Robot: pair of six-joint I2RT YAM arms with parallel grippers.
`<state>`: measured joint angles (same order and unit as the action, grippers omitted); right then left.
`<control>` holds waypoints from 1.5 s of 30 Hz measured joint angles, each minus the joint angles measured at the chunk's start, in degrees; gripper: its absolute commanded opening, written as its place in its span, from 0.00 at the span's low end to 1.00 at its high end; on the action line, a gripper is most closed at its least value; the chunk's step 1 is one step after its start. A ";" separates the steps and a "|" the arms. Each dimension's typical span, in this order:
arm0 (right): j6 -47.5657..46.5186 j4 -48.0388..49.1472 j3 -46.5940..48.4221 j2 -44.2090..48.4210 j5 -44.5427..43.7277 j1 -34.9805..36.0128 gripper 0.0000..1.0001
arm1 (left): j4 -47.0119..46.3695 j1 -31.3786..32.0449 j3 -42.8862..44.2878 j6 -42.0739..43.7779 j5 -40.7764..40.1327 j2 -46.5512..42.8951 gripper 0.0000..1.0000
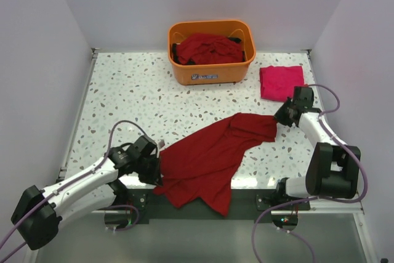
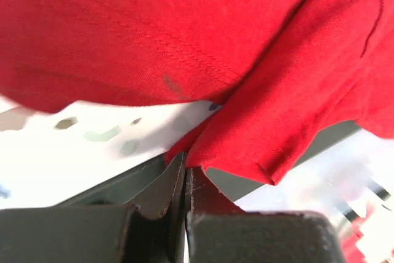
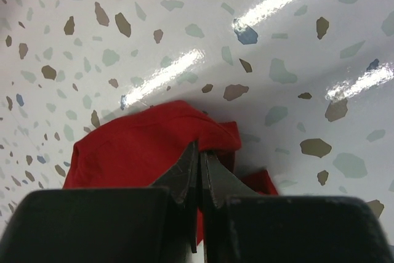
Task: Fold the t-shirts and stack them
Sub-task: Flatten the tshirt out
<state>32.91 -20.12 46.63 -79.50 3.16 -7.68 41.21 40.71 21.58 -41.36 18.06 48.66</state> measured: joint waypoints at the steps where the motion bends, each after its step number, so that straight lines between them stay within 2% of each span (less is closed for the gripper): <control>1: -0.15 -0.13 0.00 0.22 0.46 -0.07 0.00 | 1.55 0.28 1.73 -0.02 -1.81 0.33 0.00; 5: -0.92 -2.75 1.66 3.76 2.45 -0.17 0.00 | 5.73 0.46 17.33 0.07 -11.45 1.68 0.00; 9: -1.77 -7.19 9.68 9.14 2.43 -0.15 0.00 | 5.57 0.52 37.73 0.46 -24.96 4.04 0.00; 14: -2.99 -13.05 30.21 11.67 0.39 -0.15 0.00 | 7.34 0.20 59.74 2.89 -41.48 13.07 0.00; 18: -4.31 -16.15 44.54 11.39 -2.23 -0.15 0.00 | 7.98 -3.02 71.93 6.10 -48.28 20.35 0.00; 23: -6.60 -22.86 59.39 9.07 -6.49 -0.22 0.00 | 9.49 -10.45 78.82 10.47 -50.07 21.66 0.00; 29: -8.15 -29.22 77.07 4.87 -7.58 -0.22 0.00 | 9.97 -10.69 90.99 14.69 -49.81 20.50 0.00; 32: -8.79 -30.49 82.23 5.51 -8.72 -0.22 0.00 | 9.88 -10.71 95.69 16.04 -49.86 18.93 0.00; 35: -9.60 -30.51 84.04 8.33 -9.31 -0.22 0.00 | 9.90 -10.69 98.20 16.96 -49.88 17.14 0.00; 40: -10.27 -30.21 84.21 11.89 -8.66 -0.22 0.00 | 9.01 -10.69 97.44 17.05 -49.96 14.75 0.00; 45: -10.05 -25.66 78.75 10.62 -4.26 -0.26 0.00 | 6.38 -10.86 95.10 17.16 -49.09 18.71 0.00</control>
<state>22.85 -45.78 125.38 -68.88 -1.10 -7.94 47.59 29.85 116.68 -24.21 -31.03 67.37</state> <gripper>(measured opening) 0.012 0.020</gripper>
